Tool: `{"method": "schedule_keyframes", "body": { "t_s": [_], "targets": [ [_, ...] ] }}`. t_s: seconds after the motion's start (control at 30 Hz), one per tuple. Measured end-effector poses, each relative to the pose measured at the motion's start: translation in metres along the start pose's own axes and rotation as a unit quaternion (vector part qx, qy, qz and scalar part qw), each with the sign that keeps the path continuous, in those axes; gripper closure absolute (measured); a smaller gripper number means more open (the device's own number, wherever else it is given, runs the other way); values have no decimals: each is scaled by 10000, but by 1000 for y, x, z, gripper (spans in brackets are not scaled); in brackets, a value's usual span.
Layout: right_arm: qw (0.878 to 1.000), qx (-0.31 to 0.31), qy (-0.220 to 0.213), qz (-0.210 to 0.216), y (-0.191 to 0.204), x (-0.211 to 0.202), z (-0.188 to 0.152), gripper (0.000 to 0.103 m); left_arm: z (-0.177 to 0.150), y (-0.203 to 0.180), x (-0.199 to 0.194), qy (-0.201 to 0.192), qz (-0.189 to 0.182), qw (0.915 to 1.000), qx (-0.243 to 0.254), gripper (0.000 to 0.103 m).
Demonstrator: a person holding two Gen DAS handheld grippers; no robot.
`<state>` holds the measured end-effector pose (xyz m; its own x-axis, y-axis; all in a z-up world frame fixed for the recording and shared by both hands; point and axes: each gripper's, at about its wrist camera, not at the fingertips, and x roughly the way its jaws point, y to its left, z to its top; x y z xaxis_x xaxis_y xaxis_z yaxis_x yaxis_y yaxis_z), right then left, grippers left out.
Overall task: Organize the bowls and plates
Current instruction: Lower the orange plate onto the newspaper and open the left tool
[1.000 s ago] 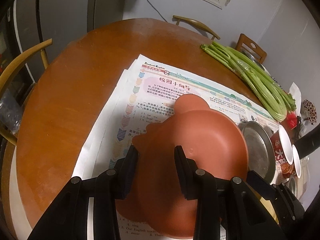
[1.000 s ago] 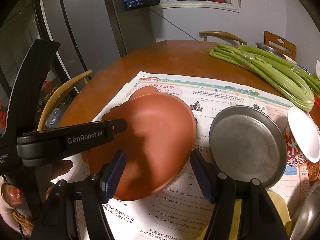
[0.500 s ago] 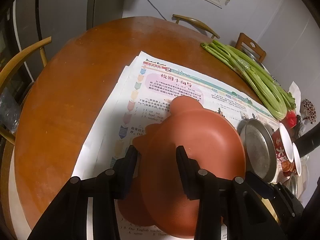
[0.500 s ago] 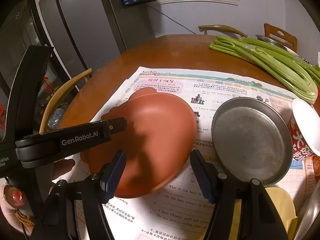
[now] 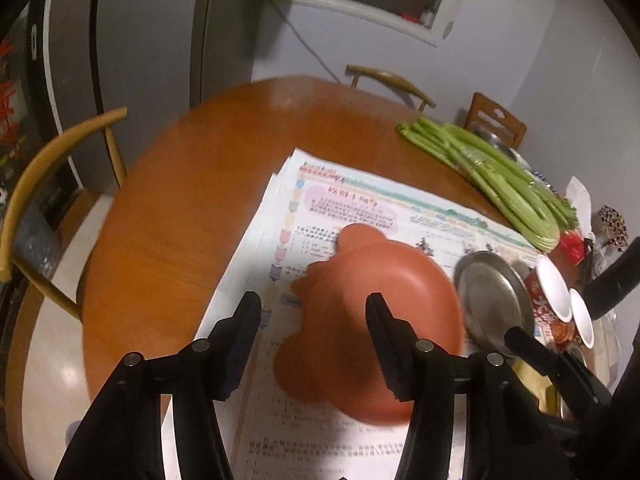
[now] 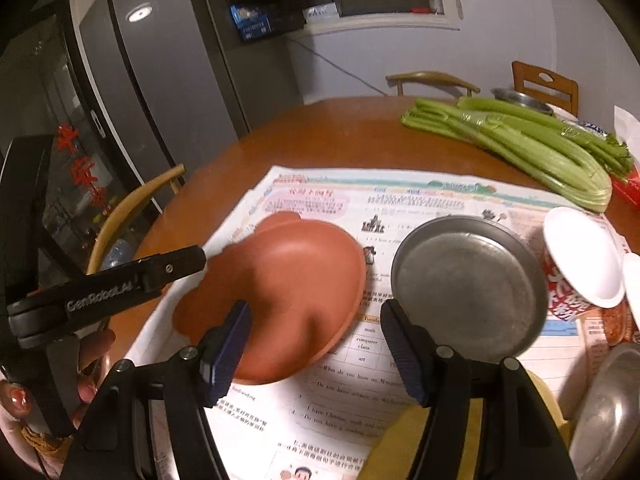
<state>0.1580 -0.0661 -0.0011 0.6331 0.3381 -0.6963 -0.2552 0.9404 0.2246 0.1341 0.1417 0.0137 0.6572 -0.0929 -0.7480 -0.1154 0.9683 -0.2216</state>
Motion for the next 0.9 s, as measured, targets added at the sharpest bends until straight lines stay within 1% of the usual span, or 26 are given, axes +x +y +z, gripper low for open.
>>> {"method": "schedule_keyframes", "body": {
  "t_s": [0.23, 0.33, 0.47, 0.63, 0.9],
  "targets": [
    [9996, -79, -283, 14, -1, -37, -6, 36, -15, -18, -34, -209, -179, 9994, 200, 44],
    [9993, -126, -364, 12, -3, -51, -10, 36, -23, -28, -43, -219, -285, 9990, 277, 44],
    [9991, -128, -413, -10, -10, -68, -20, 36, -35, -42, -51, -178, -441, 9982, 373, 44],
    [9992, -1, -404, -3, -23, -83, -30, 36, -48, -58, -57, -123, -529, 9972, 523, 43],
    [9990, 154, -405, -132, -45, -105, -49, 36, -64, -76, -58, 22, -627, 9956, 697, 43]
  ]
}}
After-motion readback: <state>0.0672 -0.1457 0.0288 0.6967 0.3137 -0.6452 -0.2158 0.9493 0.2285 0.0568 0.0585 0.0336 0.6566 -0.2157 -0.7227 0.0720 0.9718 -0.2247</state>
